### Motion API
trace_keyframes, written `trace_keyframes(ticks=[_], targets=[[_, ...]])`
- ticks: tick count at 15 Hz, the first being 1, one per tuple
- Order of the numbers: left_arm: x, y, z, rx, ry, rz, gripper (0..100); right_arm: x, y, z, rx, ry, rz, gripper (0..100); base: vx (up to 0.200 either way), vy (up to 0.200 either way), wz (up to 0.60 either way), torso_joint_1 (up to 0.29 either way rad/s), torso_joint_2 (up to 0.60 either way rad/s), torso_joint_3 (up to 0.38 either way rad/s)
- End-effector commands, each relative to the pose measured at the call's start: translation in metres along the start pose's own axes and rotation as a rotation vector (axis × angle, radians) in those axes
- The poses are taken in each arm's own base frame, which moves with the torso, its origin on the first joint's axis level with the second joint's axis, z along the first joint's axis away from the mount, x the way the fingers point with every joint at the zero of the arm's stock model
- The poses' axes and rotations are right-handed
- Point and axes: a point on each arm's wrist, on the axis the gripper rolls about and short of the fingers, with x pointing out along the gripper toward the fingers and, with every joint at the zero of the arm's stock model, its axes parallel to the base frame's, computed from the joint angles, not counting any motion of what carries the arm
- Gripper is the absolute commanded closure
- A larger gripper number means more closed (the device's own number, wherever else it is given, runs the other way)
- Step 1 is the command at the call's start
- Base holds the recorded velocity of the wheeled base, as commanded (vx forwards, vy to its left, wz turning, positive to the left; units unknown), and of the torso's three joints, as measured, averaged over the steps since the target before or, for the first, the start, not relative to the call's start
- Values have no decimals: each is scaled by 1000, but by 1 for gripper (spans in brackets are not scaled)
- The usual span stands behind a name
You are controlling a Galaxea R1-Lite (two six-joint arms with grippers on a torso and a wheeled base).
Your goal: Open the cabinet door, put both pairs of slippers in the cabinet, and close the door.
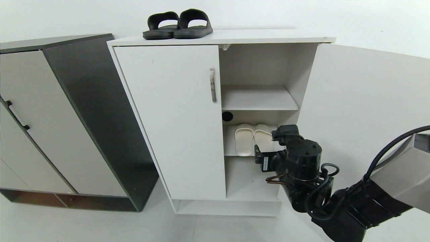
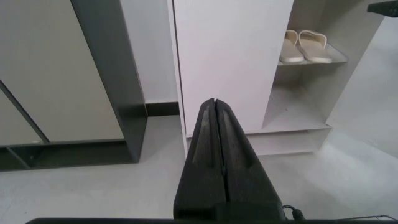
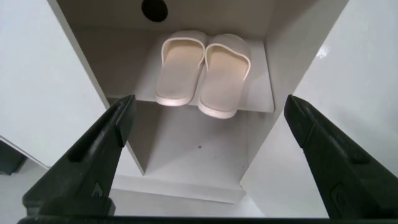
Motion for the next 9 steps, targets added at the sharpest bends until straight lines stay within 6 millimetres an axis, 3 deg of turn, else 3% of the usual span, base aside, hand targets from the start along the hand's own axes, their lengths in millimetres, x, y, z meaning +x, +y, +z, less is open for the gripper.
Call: trace_keyframes(ticks=[1,9], targets=[[0,0,0,0,2,0,100,0,0,-3,-7,8,-1,0,0,200,0,2,2,7],[0,0,0,0,2,0,100,-5,-3,-8,-46,10,7,0,0,200,0,3,1,5]])
